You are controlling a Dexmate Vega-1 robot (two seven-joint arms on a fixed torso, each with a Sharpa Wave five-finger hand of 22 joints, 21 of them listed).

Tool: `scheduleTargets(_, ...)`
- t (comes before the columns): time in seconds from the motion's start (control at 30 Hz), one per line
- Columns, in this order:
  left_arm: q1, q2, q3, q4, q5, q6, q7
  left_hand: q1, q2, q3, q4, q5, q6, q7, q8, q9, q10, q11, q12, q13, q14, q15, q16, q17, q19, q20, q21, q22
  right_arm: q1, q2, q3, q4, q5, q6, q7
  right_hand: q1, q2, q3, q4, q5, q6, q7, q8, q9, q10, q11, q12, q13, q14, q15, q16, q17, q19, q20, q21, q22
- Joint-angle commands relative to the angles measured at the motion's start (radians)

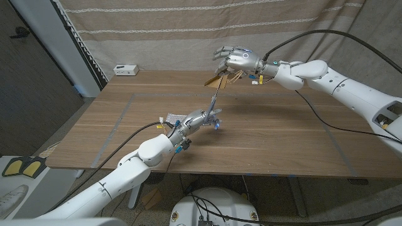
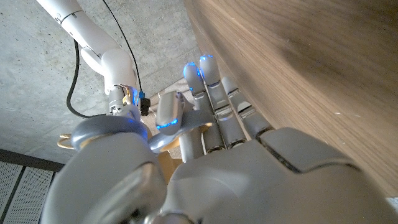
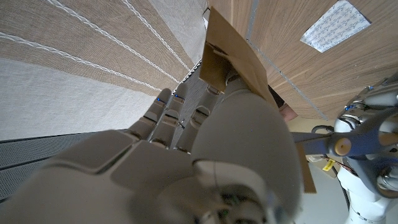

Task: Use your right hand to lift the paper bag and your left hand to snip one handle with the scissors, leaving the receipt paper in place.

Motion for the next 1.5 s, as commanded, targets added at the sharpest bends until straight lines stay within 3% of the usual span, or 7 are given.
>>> scheduleTargets(0.03, 0.001, -0.022, 0.004, 0.026, -0.021, -0.025, -0.009, 0.051, 0.1, 0.022, 0.089, 0.028, -0.016, -0.014, 0.093, 0.08, 0.282, -0.241, 0.0, 0.009, 0.059, -0.116, 0.004, 0.002, 0.05, -0.053, 0.014, -0.008, -0.009, -0.002, 0.012, 0.016, 0.028, 0.005, 0.002, 0.002, 0.003, 0.003, 0.003, 0.003, 0.001, -0.002, 0.0, 0.004, 0.015, -0.01, 0.006, 0.037, 0.009, -0.186, 0.0, 0.0, 0.009, -0.104, 0.007, -0.001)
scheduleTargets(0.23, 0.002, -0.026, 0.006, 0.027, -0.005, -0.027, 0.004, 0.037, 0.064, -0.002, 0.068, 0.088, -0.052, -0.055, 0.021, -0.016, 0.258, -0.242, -0.096, -0.097, 0.112, -0.124, -0.056, -0.095, 0.047, -0.063, -0.007, -0.034, -0.014, -0.002, 0.016, 0.008, 0.033, 0.003, 0.011, 0.003, 0.003, 0.003, 0.002, 0.003, 0.0, -0.002, -0.001, 0.004, 0.013, -0.011, 0.004, 0.035, 0.012, -0.186, 0.001, 0.0, 0.012, -0.103, 0.009, -0.001)
scheduleTargets(0.47, -0.007, -0.016, 0.015, 0.03, -0.001, -0.031, -0.024, 0.033, 0.055, -0.039, 0.08, 0.189, -0.224, -0.239, -0.289, -0.406, 0.354, -0.245, -0.27, -0.286, 0.217, -0.128, -0.094, -0.179, 0.037, -0.064, -0.001, -0.013, -0.02, -0.003, 0.019, 0.001, 0.031, 0.004, 0.016, 0.003, 0.003, 0.003, 0.002, 0.003, 0.0, -0.002, -0.002, 0.004, 0.015, -0.01, 0.005, 0.035, 0.013, -0.186, 0.0, 0.0, 0.013, -0.102, 0.01, -0.002)
scheduleTargets(0.63, -0.013, -0.008, 0.02, 0.029, 0.003, -0.025, -0.039, 0.018, 0.107, -0.036, 0.085, 0.205, -0.407, -0.286, -0.364, -0.434, 0.287, -0.245, -0.338, -0.297, 0.185, -0.13, -0.137, -0.211, 0.016, -0.049, -0.001, -0.003, -0.023, -0.002, 0.02, -0.002, 0.029, -0.001, 0.019, 0.003, 0.002, 0.003, 0.001, 0.003, -0.001, -0.002, -0.002, 0.004, 0.015, -0.01, 0.005, 0.035, 0.013, -0.187, 0.0, -0.001, 0.012, -0.102, 0.01, -0.002)
scheduleTargets(0.9, -0.04, -0.003, 0.029, 0.063, -0.042, -0.041, -0.124, 0.135, 0.183, 0.144, 0.04, 0.133, -0.742, -0.293, -0.514, -0.459, 0.123, -0.248, -0.46, -0.265, 0.119, -0.135, -0.193, -0.23, -0.042, -0.012, 0.026, 0.043, -0.022, -0.001, 0.019, -0.002, 0.024, -0.003, 0.025, 0.003, 0.002, 0.003, 0.001, 0.003, 0.0, -0.002, -0.002, 0.004, 0.017, -0.01, 0.007, 0.035, 0.015, -0.186, -0.001, -0.001, 0.012, -0.102, 0.012, -0.002)
scheduleTargets(1.07, -0.045, -0.012, 0.032, 0.083, -0.058, -0.056, -0.145, 0.212, 0.169, 0.233, -0.019, 0.007, -0.659, -0.327, -0.534, -0.523, 0.16, -0.248, -0.479, -0.242, 0.156, -0.136, -0.207, -0.287, -0.039, -0.041, 0.065, 0.068, -0.019, -0.002, 0.02, -0.003, 0.024, -0.003, 0.031, 0.003, 0.002, 0.003, 0.0, 0.004, 0.001, -0.002, -0.002, 0.004, 0.017, -0.01, 0.006, 0.034, 0.015, -0.186, -0.001, -0.001, 0.011, -0.101, 0.012, -0.002)
scheduleTargets(1.5, -0.063, -0.042, 0.039, 0.127, -0.113, -0.083, -0.204, 0.347, 0.161, 0.332, -0.153, 0.112, -0.525, -0.331, -0.572, -0.555, 0.249, -0.244, -0.41, -0.071, 0.246, -0.136, -0.171, -0.291, -0.082, -0.031, 0.176, 0.127, -0.012, 0.003, 0.011, 0.011, 0.017, -0.002, 0.026, 0.003, 0.002, 0.003, 0.0, 0.004, 0.0, -0.002, -0.003, 0.004, 0.016, -0.01, 0.005, 0.033, 0.016, -0.187, -0.003, -0.002, 0.011, -0.103, 0.013, -0.003)
